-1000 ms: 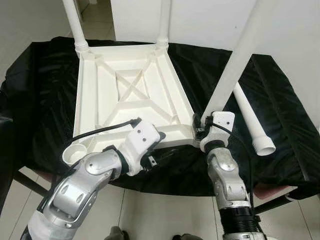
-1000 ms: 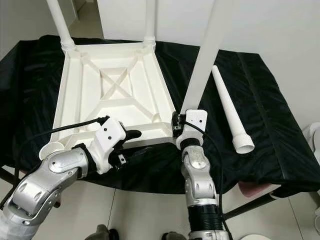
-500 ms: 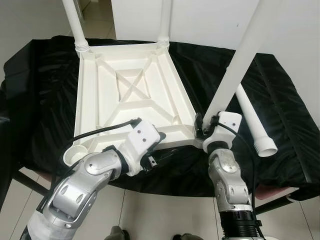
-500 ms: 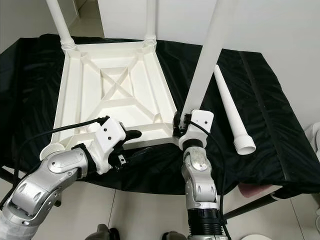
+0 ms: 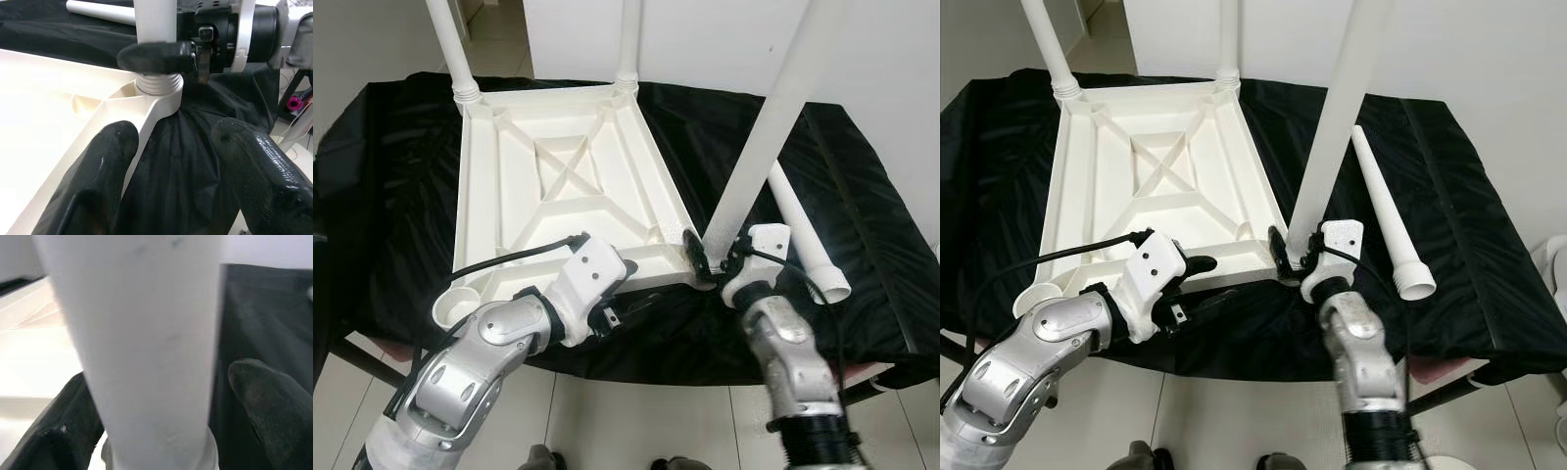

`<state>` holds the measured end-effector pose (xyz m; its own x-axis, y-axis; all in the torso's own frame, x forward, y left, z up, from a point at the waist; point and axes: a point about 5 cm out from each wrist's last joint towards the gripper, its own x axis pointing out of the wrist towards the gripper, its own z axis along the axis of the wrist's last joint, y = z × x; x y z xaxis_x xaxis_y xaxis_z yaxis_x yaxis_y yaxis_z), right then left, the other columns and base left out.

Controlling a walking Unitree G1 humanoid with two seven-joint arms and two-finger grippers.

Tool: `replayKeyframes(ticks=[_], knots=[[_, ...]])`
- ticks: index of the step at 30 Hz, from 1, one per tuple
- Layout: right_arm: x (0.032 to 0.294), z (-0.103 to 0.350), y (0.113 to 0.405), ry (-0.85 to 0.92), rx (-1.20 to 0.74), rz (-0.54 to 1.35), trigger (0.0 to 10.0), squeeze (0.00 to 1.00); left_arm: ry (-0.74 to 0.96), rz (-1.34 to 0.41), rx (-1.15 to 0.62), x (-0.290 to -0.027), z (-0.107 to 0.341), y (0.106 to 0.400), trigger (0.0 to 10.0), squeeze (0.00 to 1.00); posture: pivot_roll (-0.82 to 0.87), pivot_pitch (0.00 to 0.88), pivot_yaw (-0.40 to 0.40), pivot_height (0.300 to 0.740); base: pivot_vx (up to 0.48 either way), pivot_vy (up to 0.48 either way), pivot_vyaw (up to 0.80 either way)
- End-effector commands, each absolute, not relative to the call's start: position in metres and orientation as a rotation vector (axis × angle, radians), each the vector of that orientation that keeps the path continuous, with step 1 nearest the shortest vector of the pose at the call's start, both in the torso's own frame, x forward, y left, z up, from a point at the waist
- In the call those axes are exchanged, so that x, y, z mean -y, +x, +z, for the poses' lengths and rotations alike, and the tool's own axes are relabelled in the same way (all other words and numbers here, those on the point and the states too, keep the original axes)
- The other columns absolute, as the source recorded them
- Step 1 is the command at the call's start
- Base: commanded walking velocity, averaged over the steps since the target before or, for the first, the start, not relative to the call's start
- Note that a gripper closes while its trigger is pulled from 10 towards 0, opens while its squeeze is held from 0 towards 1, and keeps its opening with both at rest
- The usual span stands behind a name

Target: Building children table

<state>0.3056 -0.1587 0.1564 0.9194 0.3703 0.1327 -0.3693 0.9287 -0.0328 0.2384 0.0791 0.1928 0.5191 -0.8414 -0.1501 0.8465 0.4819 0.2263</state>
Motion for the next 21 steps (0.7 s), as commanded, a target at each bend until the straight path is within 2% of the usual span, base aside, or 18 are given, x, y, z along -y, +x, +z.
replayKeyframes(ticks=[1,8,14,15,16,17,21], knots=[[0.157,0.155,0.309,-0.04,0.133,0.458,10.0,0.0,0.297,-1.024,-0.022,-0.08,0.194,0.24,10.0,0.0,-0.15,0.126,0.012,0.74,0.0,0.0,0.0],[0.164,0.157,0.326,-0.165,0.115,0.586,10.0,0.0,0.306,-1.021,-0.033,-0.078,0.188,0.241,10.0,0.0,-0.14,0.121,0.007,0.74,0.0,0.0,0.0],[0.164,0.156,0.33,-0.181,0.109,0.643,10.0,0.0,0.309,-1.007,-0.048,-0.078,0.182,0.242,10.0,0.0,-0.14,0.112,0.007,0.74,0.0,0.0,0.0],[0.164,0.153,0.33,-0.188,0.1,0.671,4.9,0.0,0.328,-0.993,-0.058,-0.079,0.177,0.243,10.0,0.0,-0.13,0.099,0.007,0.74,0.0,0.0,0.0],[0.164,0.153,0.33,-0.188,0.1,0.671,4.9,0.0,0.328,-0.993,-0.058,-0.079,0.177,0.243,10.0,0.0,-0.13,0.099,0.007,0.74,0.0,0.0,0.0],[0.164,0.15,0.33,-0.18,0.08,0.697,0.0,0.0,0.332,-0.983,-0.066,-0.081,0.175,0.244,10.0,0.0,-0.13,0.1,0.007,0.74,0.0,0.0,0.0],[0.165,0.144,0.331,-0.174,0.056,0.722,0.0,0.0,0.342,-0.97,-0.065,-0.082,0.174,0.247,10.0,0.0,-0.13,0.097,0.007,0.74,0.0,0.0,0.0]])
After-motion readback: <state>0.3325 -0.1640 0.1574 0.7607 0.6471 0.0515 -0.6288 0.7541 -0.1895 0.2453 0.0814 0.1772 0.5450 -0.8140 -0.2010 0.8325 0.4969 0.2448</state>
